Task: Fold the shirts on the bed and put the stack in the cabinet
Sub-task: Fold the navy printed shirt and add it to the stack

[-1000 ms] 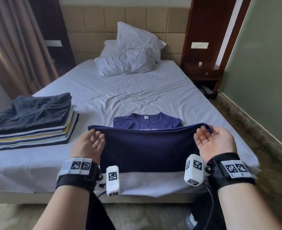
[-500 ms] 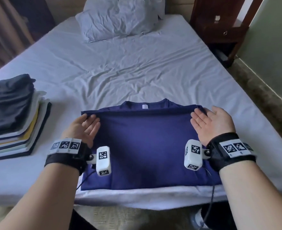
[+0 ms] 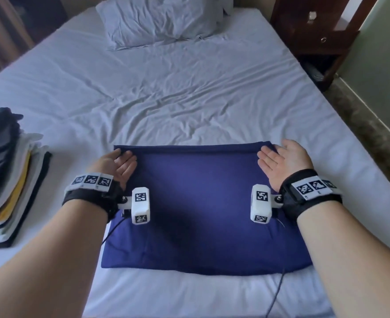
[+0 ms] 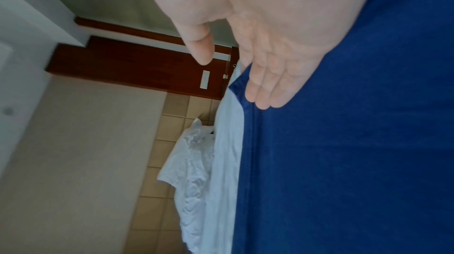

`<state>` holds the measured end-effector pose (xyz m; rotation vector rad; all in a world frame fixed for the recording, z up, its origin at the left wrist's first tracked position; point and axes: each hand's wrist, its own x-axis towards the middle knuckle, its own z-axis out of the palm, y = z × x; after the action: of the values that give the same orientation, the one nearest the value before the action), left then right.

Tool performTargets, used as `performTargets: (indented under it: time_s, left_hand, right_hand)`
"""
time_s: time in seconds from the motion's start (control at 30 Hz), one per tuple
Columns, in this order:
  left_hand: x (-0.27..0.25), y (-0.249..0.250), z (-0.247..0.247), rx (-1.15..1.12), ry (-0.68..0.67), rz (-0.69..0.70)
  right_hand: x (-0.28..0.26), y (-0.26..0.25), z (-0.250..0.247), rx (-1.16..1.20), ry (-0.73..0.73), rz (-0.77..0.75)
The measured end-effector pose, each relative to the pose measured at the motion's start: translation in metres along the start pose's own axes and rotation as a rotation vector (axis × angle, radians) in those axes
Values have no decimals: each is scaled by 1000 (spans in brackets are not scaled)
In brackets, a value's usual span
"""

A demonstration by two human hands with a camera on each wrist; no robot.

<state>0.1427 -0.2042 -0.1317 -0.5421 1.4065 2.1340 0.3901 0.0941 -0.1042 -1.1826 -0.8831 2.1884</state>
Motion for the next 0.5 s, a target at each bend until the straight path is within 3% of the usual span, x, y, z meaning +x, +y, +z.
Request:
performTargets:
  time_s: [0.13, 0.23, 0.3, 0.4, 0.5]
  left_hand:
    - [-6, -3, -1, 42, -64, 2]
    - [-37, 6, 2, 131, -69, 178]
    - [-62, 2, -2, 314, -99, 333]
    - [-98, -12, -27, 764, -117, 553]
    - [-109, -21, -77, 1023, -27, 508]
  right_hand:
    - [-1, 9, 5, -101, 38, -58]
    - [-24, 4, -2, -161, 34, -205]
    - [-49, 4, -11, -307, 50, -307]
    - [-79, 18, -38, -592, 94, -387]
    - [-101, 30, -77, -809, 234, -386]
